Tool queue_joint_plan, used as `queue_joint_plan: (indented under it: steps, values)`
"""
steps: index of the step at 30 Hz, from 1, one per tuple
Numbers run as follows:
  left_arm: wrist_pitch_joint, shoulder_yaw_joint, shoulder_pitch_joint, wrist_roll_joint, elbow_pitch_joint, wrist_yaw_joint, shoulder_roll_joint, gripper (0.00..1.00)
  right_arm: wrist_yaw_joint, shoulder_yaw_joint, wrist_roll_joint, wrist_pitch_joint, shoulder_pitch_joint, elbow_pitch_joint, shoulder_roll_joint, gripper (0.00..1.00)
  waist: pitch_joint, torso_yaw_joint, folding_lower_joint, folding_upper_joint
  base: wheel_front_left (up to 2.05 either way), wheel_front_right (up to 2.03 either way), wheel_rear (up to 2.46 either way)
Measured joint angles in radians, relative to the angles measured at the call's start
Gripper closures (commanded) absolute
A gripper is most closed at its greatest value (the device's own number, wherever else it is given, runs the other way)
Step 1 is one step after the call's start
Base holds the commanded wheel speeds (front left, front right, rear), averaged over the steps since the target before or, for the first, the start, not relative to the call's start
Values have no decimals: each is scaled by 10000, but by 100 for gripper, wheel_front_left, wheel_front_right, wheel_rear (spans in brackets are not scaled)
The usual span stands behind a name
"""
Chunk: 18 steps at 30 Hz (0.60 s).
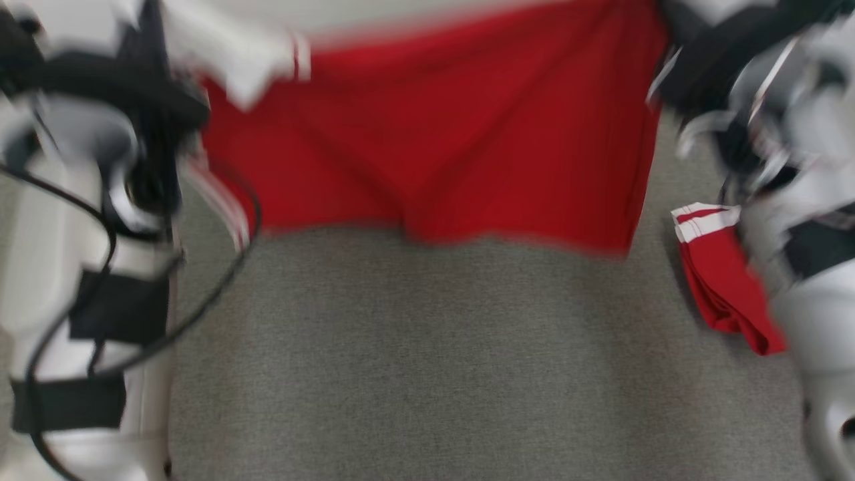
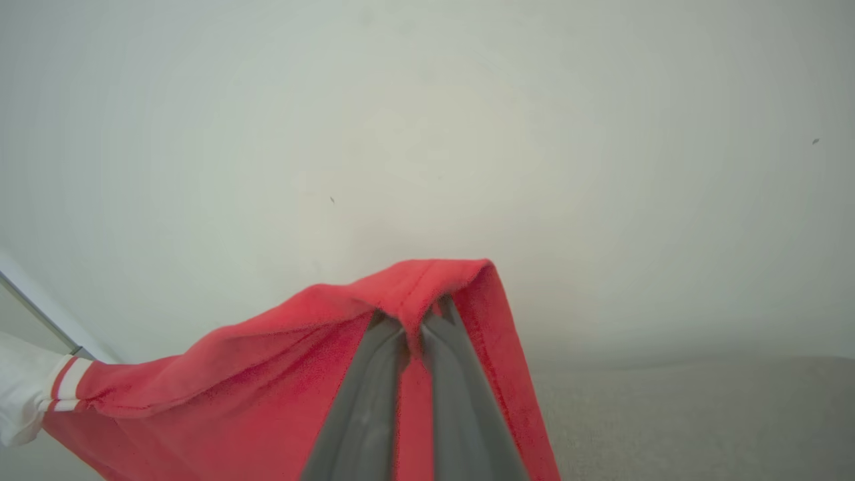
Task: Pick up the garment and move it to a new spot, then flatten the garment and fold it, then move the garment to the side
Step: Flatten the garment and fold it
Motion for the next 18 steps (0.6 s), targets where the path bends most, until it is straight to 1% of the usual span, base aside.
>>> queue_joint_plan:
  steps: [1,2,4,6,8,10,13,16,17,18]
  values:
    - [-267,33,-651,119,86,-10,-33,100,-73,-207,-2,-272,-666,173,86,100,19,-74,0,0,0,0,0]
    - [-491,-8,-1154,238,-136,-15,-75,100,-84,-362,-25,-476,-1162,25,23,100,35,-135,-2,-2,0,0,0]
    - [-1045,-102,-2077,374,-711,-84,-184,100,6,-495,-196,-849,-2013,-284,-297,100,112,-198,-5,-4,0,0,0]
    - [-1561,-251,-2694,541,-1402,-127,-176,100,236,-491,-405,-1072,-2383,-497,-727,100,224,-215,-6,-4,0,0,0]
    - [-1871,-410,-2759,552,-2027,-297,-173,100,460,-431,-535,-1112,-2207,-581,-1110,100,366,-200,-5,-3,0,0,0]
    - [-1967,-604,-2352,543,-2268,-610,-155,100,642,-318,-554,-1097,-1440,-755,-1425,100,532,-168,-5,-3,0,0,0]
    - [-1948,-1032,-819,623,-1795,-748,-155,100,742,-125,-619,-894,284,-334,-1659,100,822,-93,-4,-3,0,0,0]
    - [-1925,-1444,1337,899,-466,-892,-33,100,855,184,-640,-777,2012,491,-1708,100,1113,16,-3,0,0,0,0]
    - [-1933,-1546,2224,1020,343,-903,161,100,913,468,-700,-759,2434,1135,-1542,100,1262,107,-2,0,0,0,0]
    - [-1994,-1549,2456,1030,671,-901,224,100,913,523,-715,-769,2526,1346,-1388,100,1307,163,-3,0,0,0,0]
